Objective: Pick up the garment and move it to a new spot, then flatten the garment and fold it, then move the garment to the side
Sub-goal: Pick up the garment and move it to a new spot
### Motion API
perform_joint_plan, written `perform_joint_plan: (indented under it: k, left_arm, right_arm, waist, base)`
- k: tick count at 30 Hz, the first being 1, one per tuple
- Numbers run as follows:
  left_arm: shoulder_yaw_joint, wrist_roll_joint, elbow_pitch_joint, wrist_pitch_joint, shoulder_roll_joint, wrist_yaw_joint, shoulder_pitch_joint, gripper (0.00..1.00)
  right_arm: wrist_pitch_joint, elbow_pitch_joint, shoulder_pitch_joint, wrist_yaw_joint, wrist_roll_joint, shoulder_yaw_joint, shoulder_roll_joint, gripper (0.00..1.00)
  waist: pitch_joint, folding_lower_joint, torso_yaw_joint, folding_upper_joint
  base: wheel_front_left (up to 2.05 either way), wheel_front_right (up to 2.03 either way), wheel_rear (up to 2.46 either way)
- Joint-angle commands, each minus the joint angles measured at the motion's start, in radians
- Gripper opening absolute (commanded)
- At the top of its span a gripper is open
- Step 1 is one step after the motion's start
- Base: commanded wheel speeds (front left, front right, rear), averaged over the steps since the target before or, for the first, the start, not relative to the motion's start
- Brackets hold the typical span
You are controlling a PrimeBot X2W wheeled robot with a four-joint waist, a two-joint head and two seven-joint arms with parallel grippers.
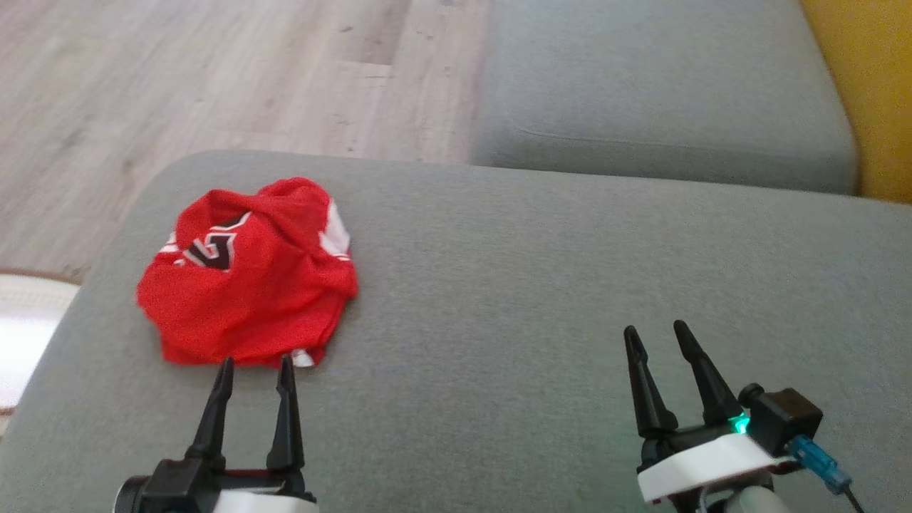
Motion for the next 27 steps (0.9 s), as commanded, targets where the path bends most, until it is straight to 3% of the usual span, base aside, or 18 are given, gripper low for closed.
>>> perform_joint_plan:
  k: [1, 16, 21, 27]
  left_arm:
    - [0.034, 0.008, -0.033, -0.01, -0.004, -0.003, -0.022, 1.0]
    - [0.073, 0.04, -0.046, -0.01, -0.004, -0.012, -0.014, 1.0]
    - [0.103, -0.016, -0.048, -0.01, -0.004, -0.004, -0.015, 1.0]
    - [0.139, 0.033, -0.026, -0.01, 0.007, -0.04, -0.095, 1.0]
  right_arm:
    - [-0.011, -0.036, -0.018, -0.001, 0.008, 0.024, -0.007, 1.0]
    - [-0.011, -0.036, -0.006, -0.001, 0.041, 0.068, -0.007, 1.0]
    - [-0.011, -0.04, -0.006, -0.001, 0.035, 0.071, -0.007, 1.0]
    - [-0.011, -0.034, -0.006, -0.001, 0.011, 0.053, -0.007, 1.0]
  waist:
    - [-0.008, 0.0, 0.04, 0.0]
    - [-0.014, 0.0, 0.157, 0.0]
    - [0.001, 0.0, 0.158, 0.0]
    - [0.048, 0.0, 0.126, 0.0]
  base:
    - [0.0, 0.0, 0.0]
    - [0.0, 0.0, 0.0]
    - [0.0, 0.0, 0.0]
    - [0.0, 0.0, 0.0]
